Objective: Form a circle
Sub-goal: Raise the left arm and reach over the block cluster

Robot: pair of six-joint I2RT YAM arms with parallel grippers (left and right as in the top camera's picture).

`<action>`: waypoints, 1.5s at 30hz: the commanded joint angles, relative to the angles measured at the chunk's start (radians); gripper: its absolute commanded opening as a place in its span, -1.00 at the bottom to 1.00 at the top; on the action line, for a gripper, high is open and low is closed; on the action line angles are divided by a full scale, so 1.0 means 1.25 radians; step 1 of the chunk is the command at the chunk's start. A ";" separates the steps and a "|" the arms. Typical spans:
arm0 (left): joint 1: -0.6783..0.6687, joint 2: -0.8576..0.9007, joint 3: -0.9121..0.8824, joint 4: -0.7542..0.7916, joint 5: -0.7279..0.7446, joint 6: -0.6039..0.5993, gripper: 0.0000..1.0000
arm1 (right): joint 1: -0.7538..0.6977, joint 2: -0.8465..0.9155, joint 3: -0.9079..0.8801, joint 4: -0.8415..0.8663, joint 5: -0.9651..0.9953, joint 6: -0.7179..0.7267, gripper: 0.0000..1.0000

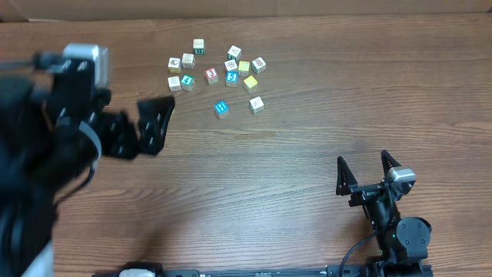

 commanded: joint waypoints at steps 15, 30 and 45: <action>0.004 0.360 -0.075 -0.144 0.116 -0.064 -0.92 | -0.001 -0.008 -0.008 0.003 0.004 -0.001 1.00; 0.001 0.396 -0.193 -0.141 0.116 -0.065 -0.91 | -0.001 -0.008 -0.008 0.003 0.004 -0.001 1.00; -0.017 0.396 -0.195 -0.112 0.115 -0.064 0.99 | -0.001 -0.008 -0.008 0.003 0.004 -0.001 1.00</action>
